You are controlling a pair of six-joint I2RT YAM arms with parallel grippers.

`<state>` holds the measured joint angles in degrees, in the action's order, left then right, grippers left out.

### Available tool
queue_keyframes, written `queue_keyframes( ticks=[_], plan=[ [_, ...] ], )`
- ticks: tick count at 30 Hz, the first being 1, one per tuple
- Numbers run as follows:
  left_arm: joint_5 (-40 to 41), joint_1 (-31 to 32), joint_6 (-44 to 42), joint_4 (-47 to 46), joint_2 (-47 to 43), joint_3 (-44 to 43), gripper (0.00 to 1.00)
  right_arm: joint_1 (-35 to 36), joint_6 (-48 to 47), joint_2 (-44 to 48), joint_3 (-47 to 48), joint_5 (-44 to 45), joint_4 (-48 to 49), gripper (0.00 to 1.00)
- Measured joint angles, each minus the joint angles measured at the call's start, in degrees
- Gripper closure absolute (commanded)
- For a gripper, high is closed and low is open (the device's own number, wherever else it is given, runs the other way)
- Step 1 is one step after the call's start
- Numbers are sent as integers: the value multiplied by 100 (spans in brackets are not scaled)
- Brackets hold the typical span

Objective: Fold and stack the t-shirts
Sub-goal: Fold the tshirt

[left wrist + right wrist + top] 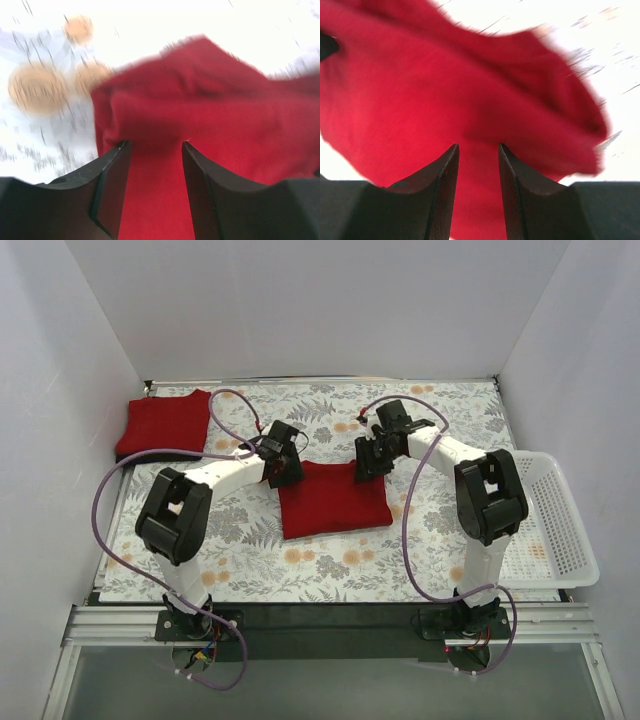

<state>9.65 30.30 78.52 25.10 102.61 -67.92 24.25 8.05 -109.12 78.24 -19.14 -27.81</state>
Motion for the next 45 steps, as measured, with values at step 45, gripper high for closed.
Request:
queue_keyframes(
  ticks=[45],
  plan=[
    [-2509, -509, 1045, -944, -719, 1797, 57, -391, 1985, 326, -3008, -3209, 3652, 65]
  ],
)
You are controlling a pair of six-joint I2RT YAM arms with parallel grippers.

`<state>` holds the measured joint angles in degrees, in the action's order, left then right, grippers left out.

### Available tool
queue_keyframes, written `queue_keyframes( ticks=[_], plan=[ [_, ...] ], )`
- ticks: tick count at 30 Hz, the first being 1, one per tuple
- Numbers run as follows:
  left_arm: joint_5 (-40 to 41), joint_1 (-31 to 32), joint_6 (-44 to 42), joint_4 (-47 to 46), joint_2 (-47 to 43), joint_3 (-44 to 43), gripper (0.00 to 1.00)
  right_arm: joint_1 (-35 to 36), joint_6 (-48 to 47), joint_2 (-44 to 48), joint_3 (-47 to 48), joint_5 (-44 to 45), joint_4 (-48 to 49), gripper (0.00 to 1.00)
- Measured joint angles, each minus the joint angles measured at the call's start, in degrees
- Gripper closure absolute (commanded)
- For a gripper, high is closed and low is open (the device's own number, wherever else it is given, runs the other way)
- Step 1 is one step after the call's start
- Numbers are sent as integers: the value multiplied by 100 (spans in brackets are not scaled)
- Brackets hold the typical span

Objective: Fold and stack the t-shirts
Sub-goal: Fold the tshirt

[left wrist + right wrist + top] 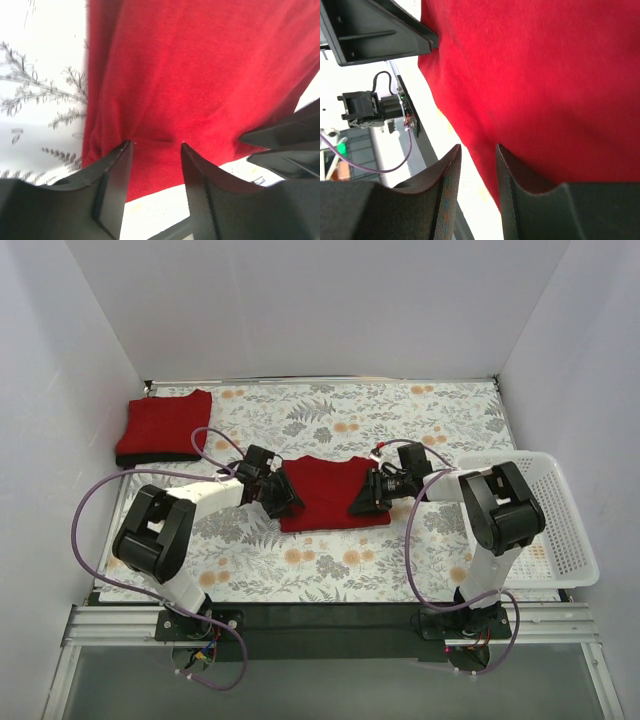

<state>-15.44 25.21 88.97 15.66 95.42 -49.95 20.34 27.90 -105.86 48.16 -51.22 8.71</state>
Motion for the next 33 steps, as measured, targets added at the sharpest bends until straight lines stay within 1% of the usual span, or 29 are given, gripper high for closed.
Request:
queue_keyframes(
  ticks=[3, 9, 11, 15, 18, 23, 24, 27, 30, 33],
  plan=[
    [17, 2, -7, 149, -179, 68, 54, -85, -103, 385, -109, 87, -251, 65],
    [79, -4, 7, 581, -935, 249, 56, -358, -339, 1023, -358, 155, -533, 65],
    [76, -4, 24, 595, -1001, 262, 59, -498, -446, 1010, -485, 160, -570, 65],
    [83, -4, 70, 562, -791, 413, 62, -723, -658, 721, -745, 173, -608, 67],
    [22, -26, 157, 538, -632, 557, 65, -929, -706, 605, -848, -70, -566, 69],
    [133, -37, 164, 629, -695, 522, 64, -1137, -835, 780, -883, -50, -835, 68],
    [229, -28, 136, 723, -748, 487, 62, -1139, -876, 903, -850, 50, -981, 68],
    [579, -35, 4, 1047, -935, 221, 60, -1156, -933, 1163, -605, 249, -1294, 68],
    [887, -46, -168, 1134, -1001, -358, 64, -1169, -922, 1316, -17, 417, -1456, 68],
    [1025, -79, -328, 1008, -844, -1001, 67, -1172, -839, 1189, 772, 527, -1449, 68]
  ],
)
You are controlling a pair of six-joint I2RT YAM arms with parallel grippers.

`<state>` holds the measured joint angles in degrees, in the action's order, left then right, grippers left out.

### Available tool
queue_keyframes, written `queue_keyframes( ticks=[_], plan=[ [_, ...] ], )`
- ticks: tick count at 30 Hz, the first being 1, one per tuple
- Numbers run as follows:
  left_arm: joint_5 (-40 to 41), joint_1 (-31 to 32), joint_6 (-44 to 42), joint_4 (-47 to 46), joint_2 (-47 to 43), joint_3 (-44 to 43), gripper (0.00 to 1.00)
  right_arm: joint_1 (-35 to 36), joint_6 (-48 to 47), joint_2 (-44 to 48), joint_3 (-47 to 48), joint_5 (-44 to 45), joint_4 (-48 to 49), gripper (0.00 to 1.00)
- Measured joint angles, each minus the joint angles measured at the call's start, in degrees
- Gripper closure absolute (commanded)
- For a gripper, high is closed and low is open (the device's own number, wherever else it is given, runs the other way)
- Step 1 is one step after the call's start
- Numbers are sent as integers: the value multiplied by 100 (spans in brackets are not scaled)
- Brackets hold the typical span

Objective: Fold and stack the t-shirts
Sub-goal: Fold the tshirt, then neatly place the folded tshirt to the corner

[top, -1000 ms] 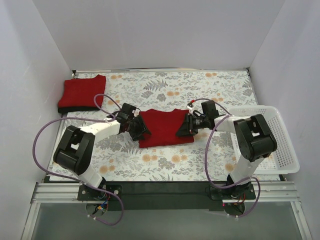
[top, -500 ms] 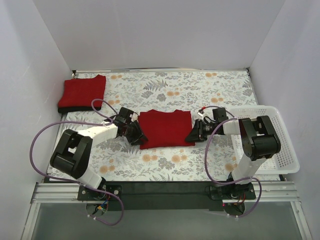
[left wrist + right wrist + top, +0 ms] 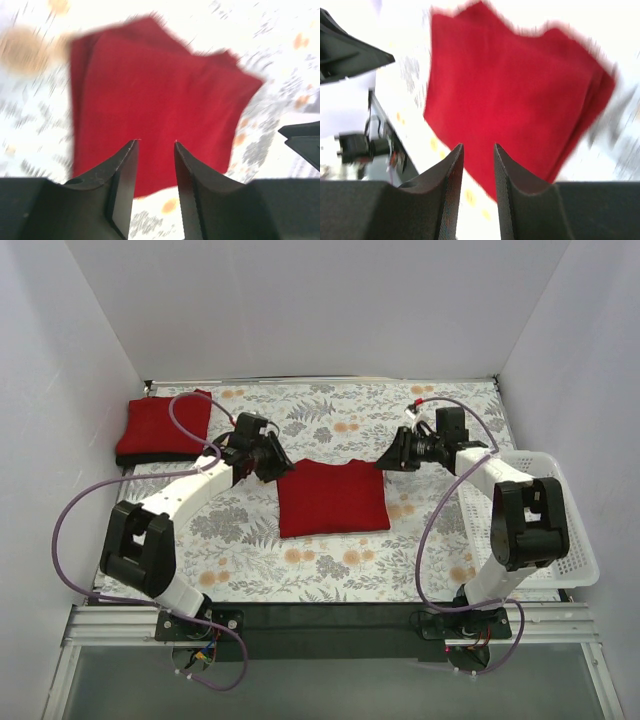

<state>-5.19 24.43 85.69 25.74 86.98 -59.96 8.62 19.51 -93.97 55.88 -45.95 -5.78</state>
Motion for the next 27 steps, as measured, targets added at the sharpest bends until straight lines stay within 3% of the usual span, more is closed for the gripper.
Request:
queue_keyframes(
  ticks=[7, 13, 20, 24, 27],
  plan=[
    [74, -162, -214, -393, 1377, -1134, 72, -2, 439, -1106, 1150, 59, 562, 69],
    [133, -299, -225, -367, 2162, -1147, 75, -7, 562, -2048, 1228, 188, 643, 70],
    [251, -374, -142, -511, 2291, -1086, 77, -149, 601, -2406, 1215, 214, 796, 71],
    [280, -372, -129, -629, 2232, -1001, 64, -251, 564, -2310, 1176, 262, 835, 69],
    [378, -376, -177, -627, 1950, -831, 44, -221, 380, -1987, 1172, 544, 614, 66]
  ],
)
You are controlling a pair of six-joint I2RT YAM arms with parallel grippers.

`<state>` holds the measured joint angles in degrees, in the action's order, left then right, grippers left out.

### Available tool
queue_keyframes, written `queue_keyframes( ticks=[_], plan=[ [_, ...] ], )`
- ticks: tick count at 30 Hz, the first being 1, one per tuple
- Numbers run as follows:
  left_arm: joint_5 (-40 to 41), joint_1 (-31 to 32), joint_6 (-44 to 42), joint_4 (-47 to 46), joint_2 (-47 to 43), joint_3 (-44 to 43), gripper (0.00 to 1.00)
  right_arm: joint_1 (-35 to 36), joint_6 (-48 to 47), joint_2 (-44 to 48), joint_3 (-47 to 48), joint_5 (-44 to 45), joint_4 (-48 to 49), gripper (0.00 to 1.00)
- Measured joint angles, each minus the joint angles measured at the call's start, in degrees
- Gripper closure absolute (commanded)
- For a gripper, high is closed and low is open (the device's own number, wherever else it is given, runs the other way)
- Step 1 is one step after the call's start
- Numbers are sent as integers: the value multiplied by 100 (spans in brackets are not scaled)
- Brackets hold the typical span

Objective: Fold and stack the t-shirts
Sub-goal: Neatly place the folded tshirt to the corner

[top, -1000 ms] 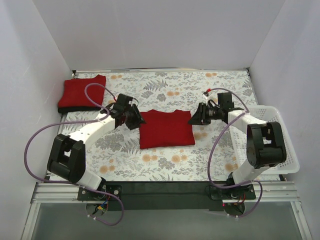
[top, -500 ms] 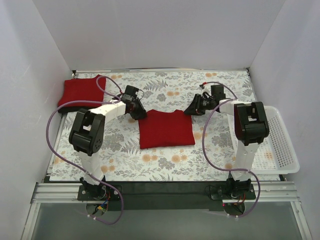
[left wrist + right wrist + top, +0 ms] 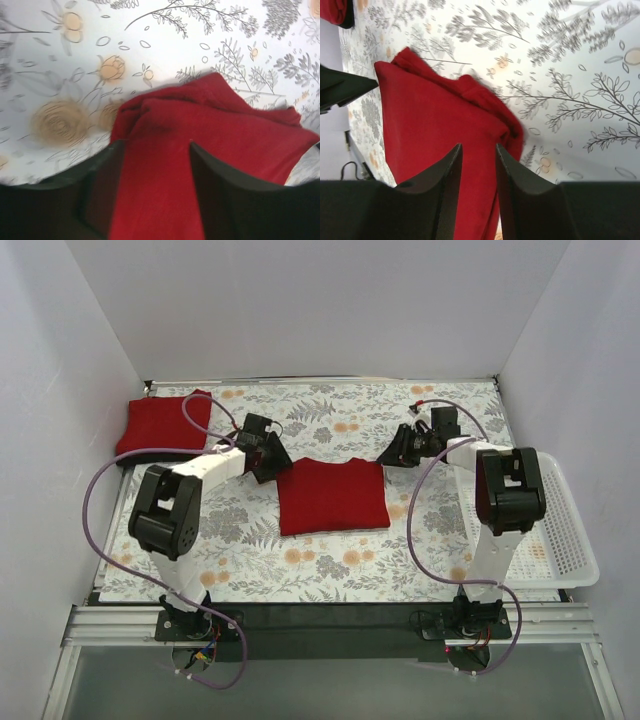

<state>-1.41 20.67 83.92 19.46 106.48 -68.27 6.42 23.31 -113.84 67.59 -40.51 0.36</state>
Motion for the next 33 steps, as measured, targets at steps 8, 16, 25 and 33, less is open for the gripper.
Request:
queue_keyframes(
  ticks=[8, 16, 25, 33],
  plan=[
    [629, -48, -278, 168, -2164, 708, 8, 927, -953, 1582, 90, 1174, -1008, 46],
    [1209, -317, -525, 343, -3799, 1825, 5, 3613, -1799, 1840, 297, 2835, -1910, 37],
    [1231, -1008, -684, 748, -4284, 2855, 5, 5274, -2328, 647, 1434, 4221, -2597, 38],
    [1137, -1394, -702, 702, -4409, 2951, 5, 5823, -2680, -243, 2164, 4507, -2785, 45]
  ],
)
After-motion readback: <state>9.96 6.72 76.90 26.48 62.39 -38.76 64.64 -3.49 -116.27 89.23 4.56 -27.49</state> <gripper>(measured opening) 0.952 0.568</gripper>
